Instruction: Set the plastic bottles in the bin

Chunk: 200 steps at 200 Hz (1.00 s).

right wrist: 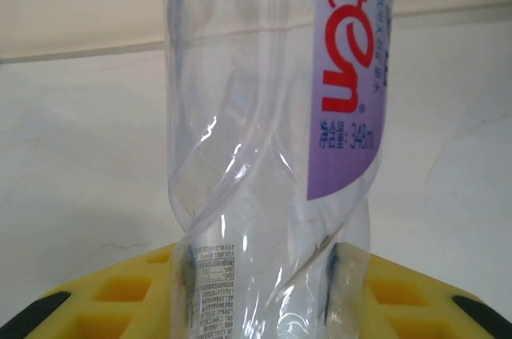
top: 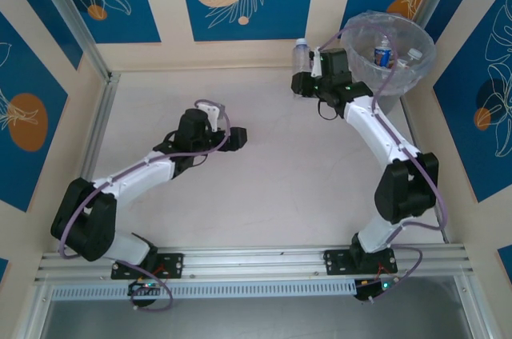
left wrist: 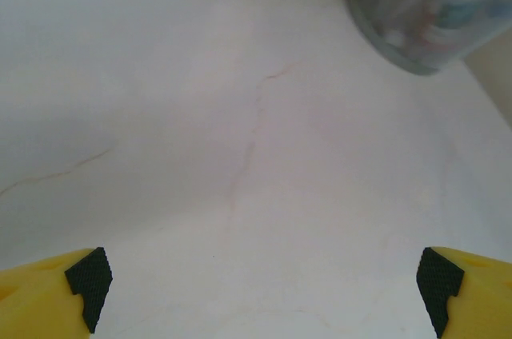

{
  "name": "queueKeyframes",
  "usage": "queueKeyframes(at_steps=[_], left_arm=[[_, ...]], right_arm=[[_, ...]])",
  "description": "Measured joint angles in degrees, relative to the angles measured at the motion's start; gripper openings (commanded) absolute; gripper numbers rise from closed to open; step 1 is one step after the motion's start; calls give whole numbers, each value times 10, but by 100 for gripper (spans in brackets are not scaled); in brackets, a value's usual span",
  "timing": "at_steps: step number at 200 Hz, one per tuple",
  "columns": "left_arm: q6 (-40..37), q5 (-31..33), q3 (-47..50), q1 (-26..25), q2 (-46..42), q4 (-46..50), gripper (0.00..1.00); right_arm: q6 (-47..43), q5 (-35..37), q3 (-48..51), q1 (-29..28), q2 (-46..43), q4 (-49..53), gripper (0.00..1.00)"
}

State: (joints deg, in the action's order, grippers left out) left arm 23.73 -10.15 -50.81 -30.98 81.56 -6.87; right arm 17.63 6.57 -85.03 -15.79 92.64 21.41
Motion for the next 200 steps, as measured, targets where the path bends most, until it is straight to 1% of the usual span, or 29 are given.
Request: queueKeyframes(at_steps=[43, 73, 154, 190, 200], left_arm=[[-27, -74, -20, -31, -20, -17, 99], [-33, -103, -36, -45, -20, -23, 99], [-31, -108, -44, -49, -20, -36, 99], [-31, -108, -44, -49, -20, -43, 99], [-31, -108, -44, -49, -20, -43, 99]], right_arm=[[-35, -31, 32, 10, -71, -30, 39], [-49, -42, 41, 39, -95, -43, 38], [-50, -66, 31, 158, -99, -73, 38], [-48, -65, 5, 202, -87, -90, 38], [-49, -55, -2, 210, -79, -101, 38]])
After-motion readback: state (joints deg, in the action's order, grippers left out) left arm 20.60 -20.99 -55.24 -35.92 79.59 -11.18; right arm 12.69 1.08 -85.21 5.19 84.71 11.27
